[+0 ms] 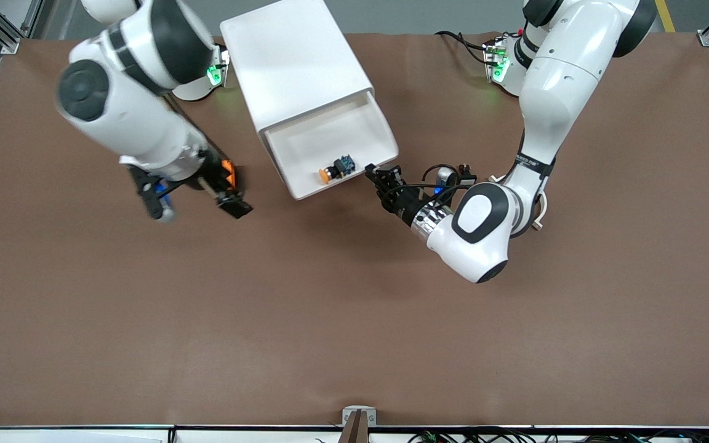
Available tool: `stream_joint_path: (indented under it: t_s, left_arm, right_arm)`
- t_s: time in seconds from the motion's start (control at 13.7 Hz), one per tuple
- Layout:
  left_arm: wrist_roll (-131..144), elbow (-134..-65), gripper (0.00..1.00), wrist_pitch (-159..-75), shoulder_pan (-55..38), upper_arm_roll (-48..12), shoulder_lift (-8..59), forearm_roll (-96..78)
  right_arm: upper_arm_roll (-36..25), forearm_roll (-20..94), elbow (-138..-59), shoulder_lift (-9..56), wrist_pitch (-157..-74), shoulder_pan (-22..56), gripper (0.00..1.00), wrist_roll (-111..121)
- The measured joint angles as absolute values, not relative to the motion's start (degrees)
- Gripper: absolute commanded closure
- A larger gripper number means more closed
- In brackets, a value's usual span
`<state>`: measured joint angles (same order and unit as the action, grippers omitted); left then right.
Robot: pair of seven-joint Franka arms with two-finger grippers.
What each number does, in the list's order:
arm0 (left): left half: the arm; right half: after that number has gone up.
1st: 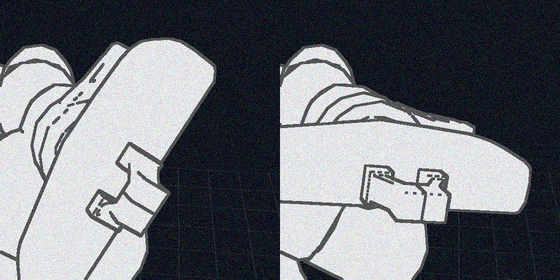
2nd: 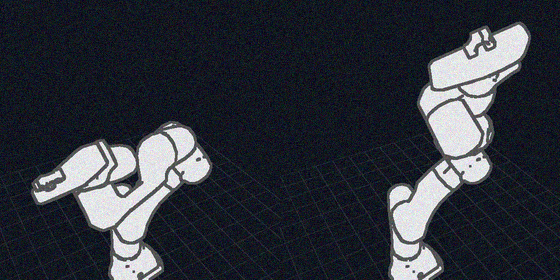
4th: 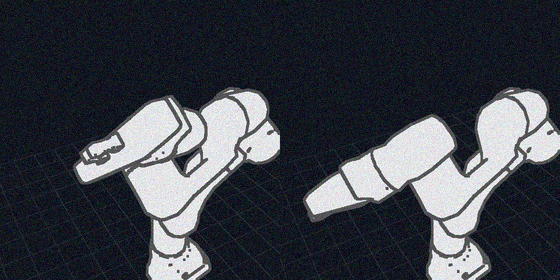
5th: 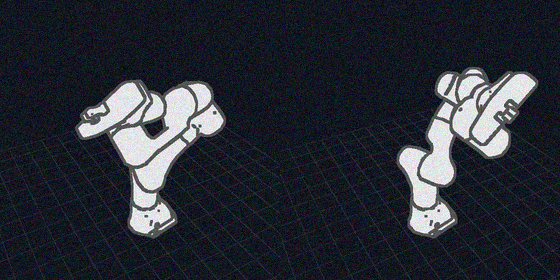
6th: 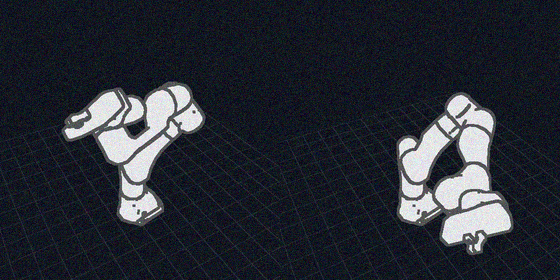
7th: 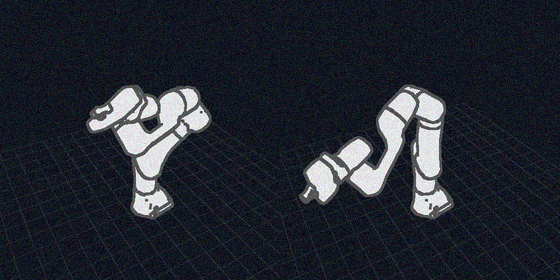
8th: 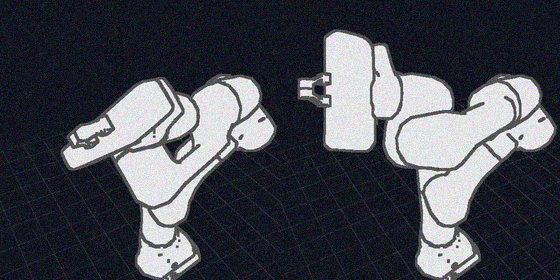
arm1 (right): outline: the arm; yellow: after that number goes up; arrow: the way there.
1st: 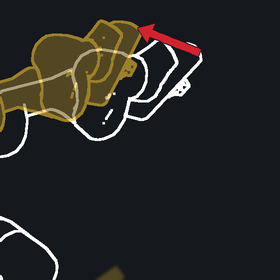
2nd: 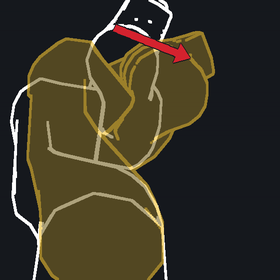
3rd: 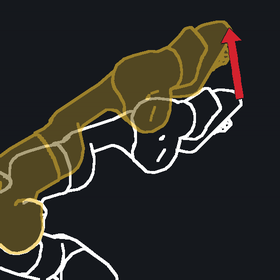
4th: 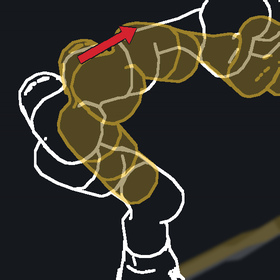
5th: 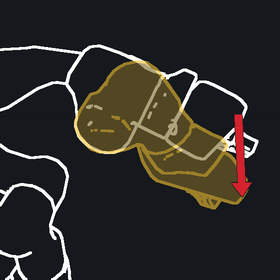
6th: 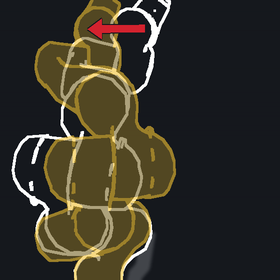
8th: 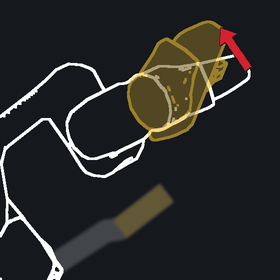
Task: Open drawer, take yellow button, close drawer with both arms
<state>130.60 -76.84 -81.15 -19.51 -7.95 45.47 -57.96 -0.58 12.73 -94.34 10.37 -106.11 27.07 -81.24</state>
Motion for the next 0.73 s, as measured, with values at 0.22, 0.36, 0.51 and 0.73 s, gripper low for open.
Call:
stream_joint_path:
  t_s: [0.22,0.36,0.51,0.73]
  left_arm:
    - [129.4,-76.3,0.03,-79.6,-15.8,-7.9,45.3,-58.0]
    - [129.4,-76.1,0.02,-79.0,-13.8,-7.9,45.1,-57.7]
    - [129.2,-75.3,0.01,-78.6,-12.7,-7.9,45.1,-54.8]
    - [127.9,-73.7,0.01,-78.6,-12.1,-7.9,45.1,-48.5]
  right_arm:
    - [-0.6,12.4,-94.6,11.1,-107.9,32.1,0.0,-87.2]
    - [-0.6,11.4,-95.8,11.3,-109.1,34.3,0.0,-89.6]
    - [-0.6,10.0,-98.2,11.5,-112.2,36.8,0.0,-92.7]
    - [-0.6,8.6,-102.2,12.1,-117.3,41.0,0.0,-97.4]
